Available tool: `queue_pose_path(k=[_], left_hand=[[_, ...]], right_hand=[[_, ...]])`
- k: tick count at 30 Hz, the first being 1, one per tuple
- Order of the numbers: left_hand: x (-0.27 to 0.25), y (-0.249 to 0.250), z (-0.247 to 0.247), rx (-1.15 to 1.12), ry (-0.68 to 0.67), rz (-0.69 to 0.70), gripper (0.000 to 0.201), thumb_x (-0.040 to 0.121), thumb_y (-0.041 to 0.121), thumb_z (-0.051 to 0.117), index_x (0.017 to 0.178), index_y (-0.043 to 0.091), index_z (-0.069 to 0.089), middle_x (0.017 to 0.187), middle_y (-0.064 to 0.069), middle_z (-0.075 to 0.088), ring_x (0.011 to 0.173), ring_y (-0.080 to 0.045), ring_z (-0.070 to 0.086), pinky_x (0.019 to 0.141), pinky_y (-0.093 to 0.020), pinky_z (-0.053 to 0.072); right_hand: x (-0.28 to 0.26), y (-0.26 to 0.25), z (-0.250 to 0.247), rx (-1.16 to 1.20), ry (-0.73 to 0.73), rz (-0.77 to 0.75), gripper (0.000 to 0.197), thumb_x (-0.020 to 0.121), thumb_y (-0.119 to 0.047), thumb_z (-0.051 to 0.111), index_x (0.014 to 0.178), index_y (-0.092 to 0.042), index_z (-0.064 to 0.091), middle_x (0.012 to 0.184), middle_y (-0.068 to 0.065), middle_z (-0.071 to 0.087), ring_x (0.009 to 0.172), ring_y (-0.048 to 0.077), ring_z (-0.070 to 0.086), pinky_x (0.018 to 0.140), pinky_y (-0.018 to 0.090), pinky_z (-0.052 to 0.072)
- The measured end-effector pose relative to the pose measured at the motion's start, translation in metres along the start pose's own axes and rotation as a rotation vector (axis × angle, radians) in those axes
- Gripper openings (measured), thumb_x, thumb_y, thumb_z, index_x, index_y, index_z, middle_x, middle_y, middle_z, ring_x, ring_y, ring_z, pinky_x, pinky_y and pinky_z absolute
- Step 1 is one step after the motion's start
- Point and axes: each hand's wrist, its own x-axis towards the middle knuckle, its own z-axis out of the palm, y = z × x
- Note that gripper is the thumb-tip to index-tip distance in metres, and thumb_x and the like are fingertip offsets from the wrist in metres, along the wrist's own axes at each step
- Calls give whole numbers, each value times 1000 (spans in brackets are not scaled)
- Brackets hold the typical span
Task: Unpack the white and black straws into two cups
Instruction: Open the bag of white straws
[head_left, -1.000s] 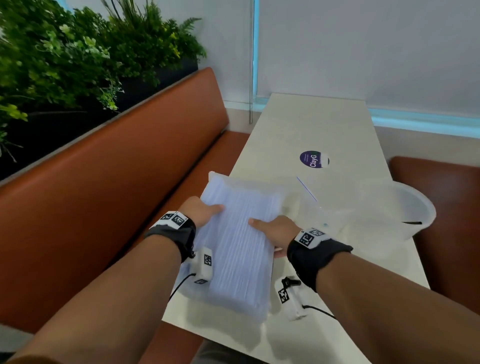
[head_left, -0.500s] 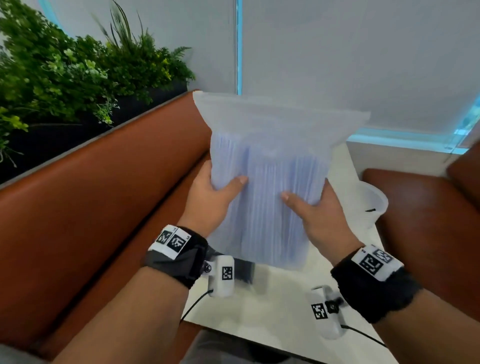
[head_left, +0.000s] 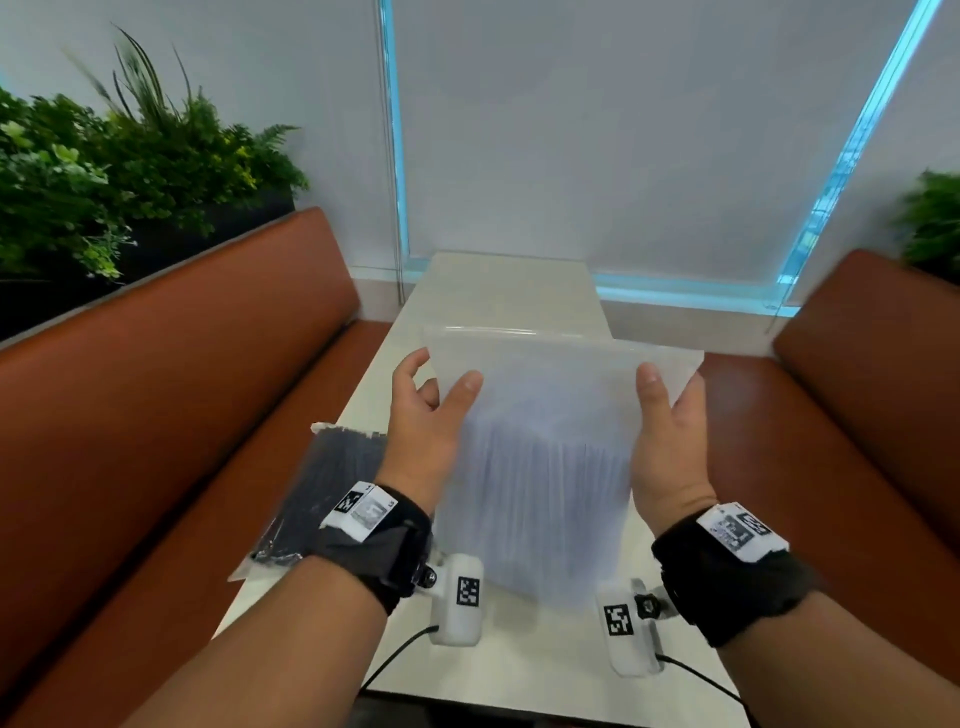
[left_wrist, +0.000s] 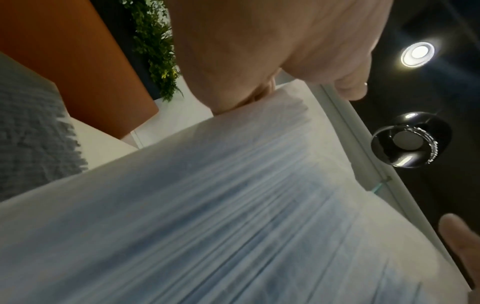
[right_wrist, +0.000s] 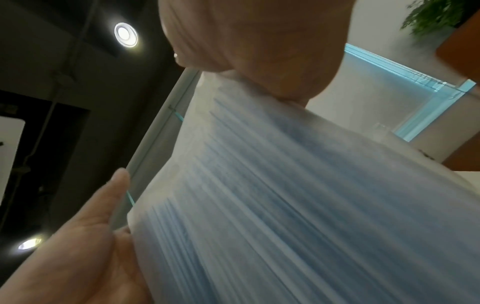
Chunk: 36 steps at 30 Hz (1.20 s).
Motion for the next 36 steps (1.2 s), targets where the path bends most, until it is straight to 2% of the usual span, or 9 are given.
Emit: queue_pose_path(k=[3,8,13,18,24,26,29,32,36], left_hand=[[0,-10,0,84,16,-30,62,88,33,75,140,27,41,110,9,74,105,-11,70,98,-42,53],[20,38,0,450,283,290,67,82,49,72,138,33,40,121,6,46,111,-6,52,94,-22,45],[23,98,69,916,-320,732,38,92,40,59,125,20,62,121,4,63,113,-17,56,102,-40,43],[23,95,100,1295,-524,612,30,101,37,48,127,30,61,123,6,67,112,-21,60,96,-40,46],[59,94,16,1406,-451,245,22,101,38,50,109,29,68,112,6,69,103,-18,61,89,-34,48],[67,89,-11,1343,-453,127,18,101,35,52,107,26,67,106,7,68,94,-13,61,76,-26,46],[68,81,-26,1139,-407,92,11,100,31,58,97,27,68,84,10,67,71,-5,59,57,-15,39],[68,80,-26,885,-328,147,10,98,27,64,91,27,71,77,7,68,60,0,54,60,-15,44],[63,84,-17,505,-252,109,9,93,14,70,93,22,75,83,2,72,69,-7,63,68,-17,51]], right_hand=[[3,8,-1,-39,0,61,31,94,-37,62,121,-23,63,115,0,73,110,21,69,92,41,57],[13,1,-2,-22,68,27,16,97,-40,53,92,-35,67,91,-10,69,87,10,64,79,30,52],[23,-14,6,-39,75,-31,33,105,-29,45,81,-36,67,86,-5,59,88,18,51,82,39,42],[25,-19,0,-17,88,-47,37,108,-19,43,83,-31,66,83,-5,59,84,16,52,78,34,43],[33,-19,-8,-105,223,-5,29,109,-21,39,83,-24,51,76,-7,43,67,5,38,64,25,35],[38,-22,-4,-176,234,-2,22,108,-19,42,90,-25,53,86,-3,51,75,8,47,73,30,42],[46,-29,1,-553,176,-119,30,98,-16,55,127,-20,53,128,7,51,120,24,49,107,41,38],[46,-42,23,-1097,-57,-464,47,90,-33,56,137,-30,51,141,1,50,135,24,39,115,56,24],[46,-48,68,-1311,-540,-296,37,100,-51,43,136,-45,47,132,-16,60,131,16,47,117,58,13]])
